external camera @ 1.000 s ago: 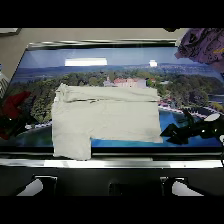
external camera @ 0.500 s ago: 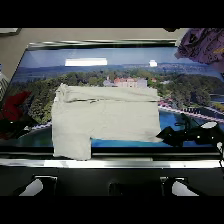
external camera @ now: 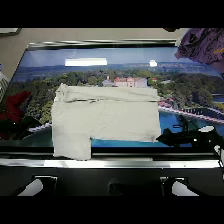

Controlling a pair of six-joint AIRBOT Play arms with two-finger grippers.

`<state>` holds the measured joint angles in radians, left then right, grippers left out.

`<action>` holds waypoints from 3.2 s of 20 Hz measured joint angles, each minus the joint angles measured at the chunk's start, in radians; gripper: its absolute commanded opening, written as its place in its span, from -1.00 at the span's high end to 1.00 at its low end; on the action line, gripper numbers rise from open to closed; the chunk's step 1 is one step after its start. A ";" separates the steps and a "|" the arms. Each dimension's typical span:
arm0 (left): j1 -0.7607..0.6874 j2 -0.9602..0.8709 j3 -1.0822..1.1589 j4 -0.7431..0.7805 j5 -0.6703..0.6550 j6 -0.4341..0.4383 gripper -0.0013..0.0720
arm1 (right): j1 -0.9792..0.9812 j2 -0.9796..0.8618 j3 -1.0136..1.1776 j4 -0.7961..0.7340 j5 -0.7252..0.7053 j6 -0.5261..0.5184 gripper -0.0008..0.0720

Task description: Fold the clothes and pants, and hang the long-sleeved shirts on hangers.

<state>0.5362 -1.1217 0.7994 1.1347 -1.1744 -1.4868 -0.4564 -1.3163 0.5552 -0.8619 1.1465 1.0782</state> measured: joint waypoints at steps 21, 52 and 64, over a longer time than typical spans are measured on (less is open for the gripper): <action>-0.049 -0.220 -0.133 -0.323 0.046 0.313 0.50 | 0.000 0.000 -0.003 0.011 0.013 0.035 0.89; -0.281 0.299 1.183 0.307 -0.039 -0.202 0.92 | 0.433 0.381 1.557 -0.547 0.053 0.418 0.90; -0.295 0.037 0.946 0.188 -0.156 -0.143 0.91 | 0.433 0.090 1.414 -0.560 0.290 0.483 0.89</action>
<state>0.2413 -1.0843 1.7451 1.3231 -1.3308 -1.6302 -0.0231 -1.2259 1.9694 -1.4220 1.4364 1.5616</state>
